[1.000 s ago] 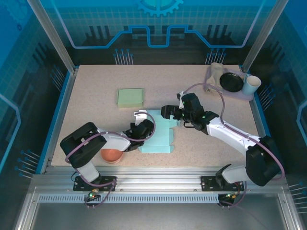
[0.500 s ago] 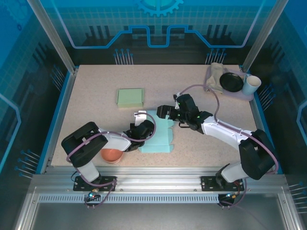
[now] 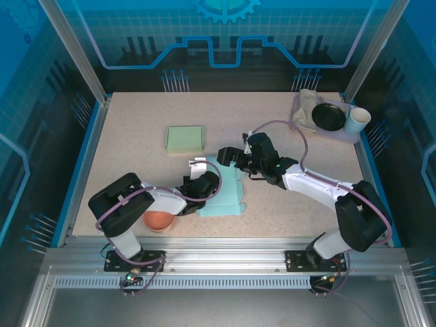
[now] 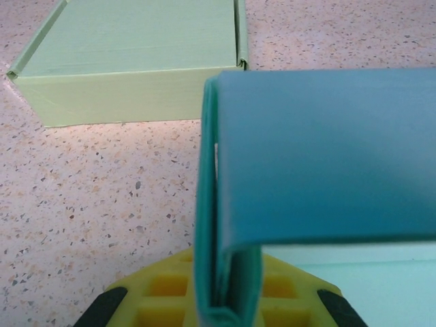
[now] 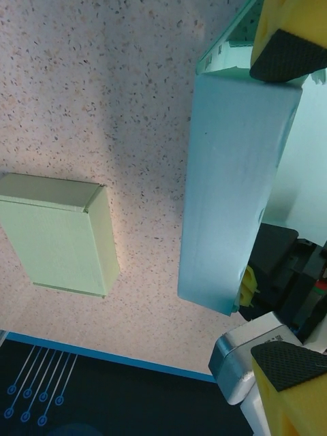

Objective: Fold the paper box

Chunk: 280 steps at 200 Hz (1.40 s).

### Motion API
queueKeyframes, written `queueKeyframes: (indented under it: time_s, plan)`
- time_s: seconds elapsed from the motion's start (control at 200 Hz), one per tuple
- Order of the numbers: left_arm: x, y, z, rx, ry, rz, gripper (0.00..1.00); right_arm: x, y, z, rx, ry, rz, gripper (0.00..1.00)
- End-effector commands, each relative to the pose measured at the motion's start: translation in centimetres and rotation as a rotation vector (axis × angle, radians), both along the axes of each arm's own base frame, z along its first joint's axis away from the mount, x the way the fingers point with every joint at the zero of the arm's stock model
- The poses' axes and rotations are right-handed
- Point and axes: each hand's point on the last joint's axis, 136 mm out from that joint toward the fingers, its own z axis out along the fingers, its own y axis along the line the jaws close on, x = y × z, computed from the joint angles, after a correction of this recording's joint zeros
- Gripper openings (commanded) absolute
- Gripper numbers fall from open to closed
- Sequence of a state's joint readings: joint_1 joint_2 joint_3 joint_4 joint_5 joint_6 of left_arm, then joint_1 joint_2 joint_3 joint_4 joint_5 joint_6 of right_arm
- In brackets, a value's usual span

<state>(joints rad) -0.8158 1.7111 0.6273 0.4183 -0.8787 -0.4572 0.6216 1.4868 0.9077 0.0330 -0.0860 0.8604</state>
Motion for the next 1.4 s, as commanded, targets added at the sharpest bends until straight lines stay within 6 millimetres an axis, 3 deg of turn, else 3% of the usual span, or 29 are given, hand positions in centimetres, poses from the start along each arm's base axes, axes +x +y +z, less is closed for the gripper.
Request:
queueKeyframes:
  time_s: [0.0,0.21,0.345,0.36,0.565,0.765,1.005,1.285,1.315,1.396]
  plan:
    - [0.6,-1.8,1.4,-0.055,-0.036,-0.008,0.07,-1.3,0.4,0.7,0.0,0.011,0.034,1.0]
    - [0.3,-0.9,1.5,-0.049,-0.044,0.027,0.07,-1.6,-5.0,2.1,-0.209,-0.105,-0.088,1.0]
    - [0.2,-0.6,1.4,-0.053,-0.043,0.042,0.07,-2.2,-6.1,3.9,-0.22,-0.149,-0.11,1.0]
    - [0.2,-0.6,1.4,-0.054,-0.042,0.043,0.07,-2.7,-6.2,3.0,-0.229,-0.133,-0.105,1.0]
    - [0.1,-0.4,1.4,-0.059,-0.039,0.061,0.07,-3.4,-3.0,2.4,-0.126,-0.093,-0.033,1.0]
    - [0.1,-0.3,1.6,-0.061,-0.04,0.066,0.07,-2.7,-0.3,0.4,-0.025,-0.005,-0.02,1.0]
    - [-0.1,-0.1,1.6,-0.058,-0.042,0.067,0.07,-1.4,-0.6,-1.1,-0.046,0.003,-0.09,1.0]
    - [-0.2,0.0,1.6,-0.057,-0.041,0.061,0.08,-0.3,-3.2,-2.9,-0.216,-0.017,-0.138,1.0]
    - [-0.2,0.0,1.6,-0.057,-0.041,0.061,0.08,0.2,-2.9,-1.9,-0.207,-0.039,-0.144,1.0]
    - [-0.2,0.0,1.6,-0.06,-0.04,0.06,0.08,0.4,-2.7,-2.0,-0.199,-0.044,-0.135,1.0]
